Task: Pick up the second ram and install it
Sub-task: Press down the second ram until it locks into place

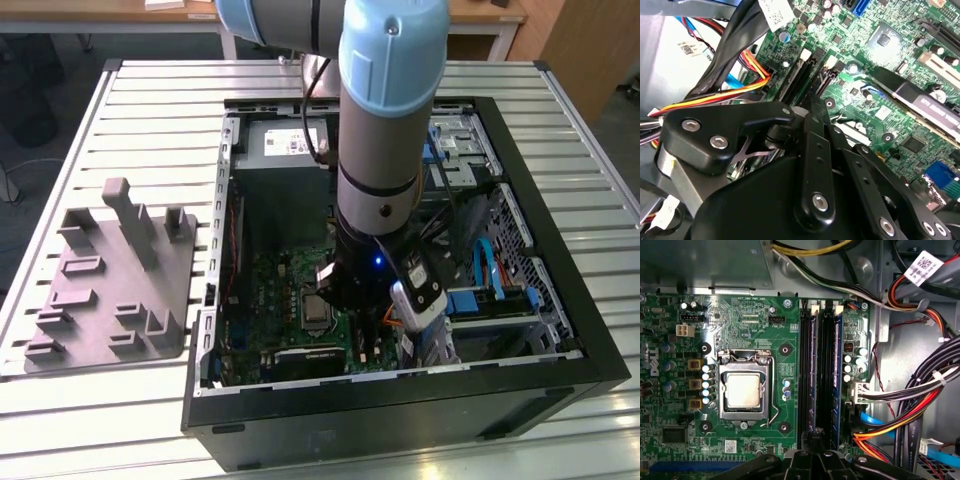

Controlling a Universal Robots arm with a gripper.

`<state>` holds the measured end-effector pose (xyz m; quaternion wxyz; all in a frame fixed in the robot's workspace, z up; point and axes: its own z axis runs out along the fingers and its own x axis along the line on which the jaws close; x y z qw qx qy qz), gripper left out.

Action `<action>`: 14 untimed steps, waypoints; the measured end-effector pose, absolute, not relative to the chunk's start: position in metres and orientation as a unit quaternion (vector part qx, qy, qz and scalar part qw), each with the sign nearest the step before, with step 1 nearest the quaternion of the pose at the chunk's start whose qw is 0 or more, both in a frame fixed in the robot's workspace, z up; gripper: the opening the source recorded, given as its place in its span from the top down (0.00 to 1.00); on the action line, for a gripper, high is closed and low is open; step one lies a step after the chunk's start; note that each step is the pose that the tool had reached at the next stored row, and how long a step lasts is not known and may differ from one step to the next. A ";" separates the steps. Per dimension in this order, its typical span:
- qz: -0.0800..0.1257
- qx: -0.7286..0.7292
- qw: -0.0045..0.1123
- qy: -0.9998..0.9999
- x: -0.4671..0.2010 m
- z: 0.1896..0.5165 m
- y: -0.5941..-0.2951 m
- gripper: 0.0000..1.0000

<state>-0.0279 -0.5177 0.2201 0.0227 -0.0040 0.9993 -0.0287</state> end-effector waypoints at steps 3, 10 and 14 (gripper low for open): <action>-0.029 -0.005 0.020 0.999 -0.028 0.217 -0.518 0.90; -0.027 -0.005 0.020 0.999 -0.027 0.219 -0.518 0.90; -0.028 -0.006 0.020 0.999 -0.027 0.228 -0.518 0.90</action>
